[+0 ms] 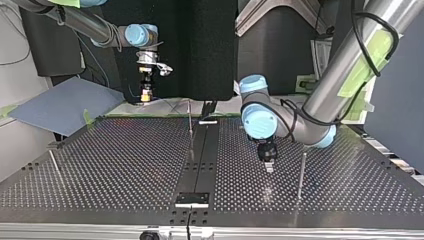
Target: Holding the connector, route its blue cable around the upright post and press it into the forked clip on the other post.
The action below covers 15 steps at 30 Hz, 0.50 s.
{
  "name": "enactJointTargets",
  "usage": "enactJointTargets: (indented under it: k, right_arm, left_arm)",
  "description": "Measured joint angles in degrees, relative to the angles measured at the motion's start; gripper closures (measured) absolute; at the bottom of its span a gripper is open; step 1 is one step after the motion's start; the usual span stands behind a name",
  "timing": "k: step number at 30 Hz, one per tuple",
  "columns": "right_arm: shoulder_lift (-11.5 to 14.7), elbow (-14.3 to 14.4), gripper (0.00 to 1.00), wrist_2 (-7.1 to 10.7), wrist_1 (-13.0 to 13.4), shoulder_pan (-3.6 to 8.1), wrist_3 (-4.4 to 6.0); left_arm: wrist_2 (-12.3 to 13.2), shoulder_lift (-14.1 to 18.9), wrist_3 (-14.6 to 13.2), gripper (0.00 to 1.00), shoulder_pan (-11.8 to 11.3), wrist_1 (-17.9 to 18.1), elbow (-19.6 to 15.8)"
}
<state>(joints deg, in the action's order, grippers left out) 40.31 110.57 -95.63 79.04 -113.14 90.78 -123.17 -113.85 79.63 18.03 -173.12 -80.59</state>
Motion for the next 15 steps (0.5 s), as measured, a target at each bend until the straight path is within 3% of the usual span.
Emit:
enactJointTargets:
  k: [6, 15]
  right_arm:
    - [0.0, 0.01, 1.0, 0.0, 0.06, 0.0, -0.01]
    - [0.0, 0.0, 1.0, 0.0, 0.07, -0.06, -0.04]
  left_arm:
    - [-2.41, -0.06, -3.19, 0.0, 0.11, 2.19, -2.27]
    - [-2.41, -1.66, -8.1, 0.0, 0.34, 2.98, -2.61]
